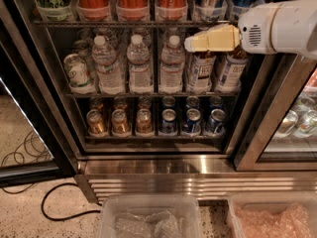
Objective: Pick redbull can from top shelf of fridge
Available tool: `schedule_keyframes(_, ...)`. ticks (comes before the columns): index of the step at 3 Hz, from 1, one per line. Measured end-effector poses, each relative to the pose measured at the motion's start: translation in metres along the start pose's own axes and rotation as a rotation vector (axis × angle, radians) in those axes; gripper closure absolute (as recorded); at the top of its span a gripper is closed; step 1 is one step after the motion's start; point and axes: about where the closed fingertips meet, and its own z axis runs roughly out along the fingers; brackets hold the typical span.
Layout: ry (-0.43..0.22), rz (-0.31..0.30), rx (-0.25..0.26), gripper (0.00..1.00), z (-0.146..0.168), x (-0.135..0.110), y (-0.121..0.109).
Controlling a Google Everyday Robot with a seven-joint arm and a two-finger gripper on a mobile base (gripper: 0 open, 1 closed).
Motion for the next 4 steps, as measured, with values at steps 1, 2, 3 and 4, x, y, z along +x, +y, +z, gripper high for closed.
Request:
schedule_keyframes(1, -0.071, -0.013, -0.075, 0.0, 0.006, -0.014, -0.003)
schedule_keyframes(2, -0.13, -0.043, -0.125, 0.0, 0.001, -0.032, -0.003)
schedule_keyframes(3, -0.129, -0.05, -0.128, 0.0, 0.003, -0.032, -0.001)
schedule_keyframes(4, -0.136, -0.072, -0.128, 0.0, 0.012, -0.034, 0.004)
